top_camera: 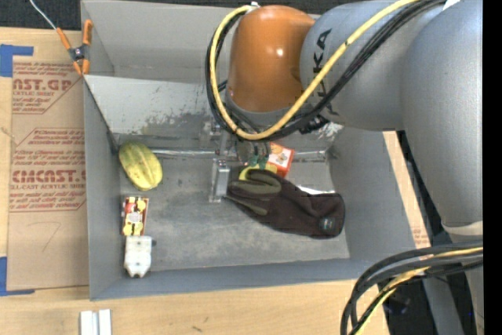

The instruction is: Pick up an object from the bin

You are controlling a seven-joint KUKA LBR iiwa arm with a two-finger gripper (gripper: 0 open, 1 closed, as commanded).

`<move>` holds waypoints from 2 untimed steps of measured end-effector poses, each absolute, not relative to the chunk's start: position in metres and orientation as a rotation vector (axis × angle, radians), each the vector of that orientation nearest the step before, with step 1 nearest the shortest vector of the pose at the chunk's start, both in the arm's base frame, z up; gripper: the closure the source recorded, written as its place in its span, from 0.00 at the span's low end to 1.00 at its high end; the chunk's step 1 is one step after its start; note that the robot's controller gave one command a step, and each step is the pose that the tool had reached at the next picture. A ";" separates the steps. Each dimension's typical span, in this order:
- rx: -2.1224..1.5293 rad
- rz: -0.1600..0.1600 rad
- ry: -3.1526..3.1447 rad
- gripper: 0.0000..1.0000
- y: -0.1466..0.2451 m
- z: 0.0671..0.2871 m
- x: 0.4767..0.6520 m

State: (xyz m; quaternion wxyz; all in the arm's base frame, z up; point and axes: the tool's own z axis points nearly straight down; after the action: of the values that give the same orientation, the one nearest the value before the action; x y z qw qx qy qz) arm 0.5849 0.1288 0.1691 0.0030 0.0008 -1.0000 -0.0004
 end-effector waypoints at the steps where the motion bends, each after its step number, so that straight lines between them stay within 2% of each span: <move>1: 0.001 -0.003 -3.143 0.00 0.128 0.174 0.587; 2: -0.131 -0.004 -3.137 0.00 0.067 0.091 0.583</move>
Offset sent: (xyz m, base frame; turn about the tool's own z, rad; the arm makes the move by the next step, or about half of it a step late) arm -0.0033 -0.0668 -0.0834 0.0911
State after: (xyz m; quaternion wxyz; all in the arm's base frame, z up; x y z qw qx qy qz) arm 0.5826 0.0668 0.0906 0.0009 -0.0417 -0.9991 -0.0014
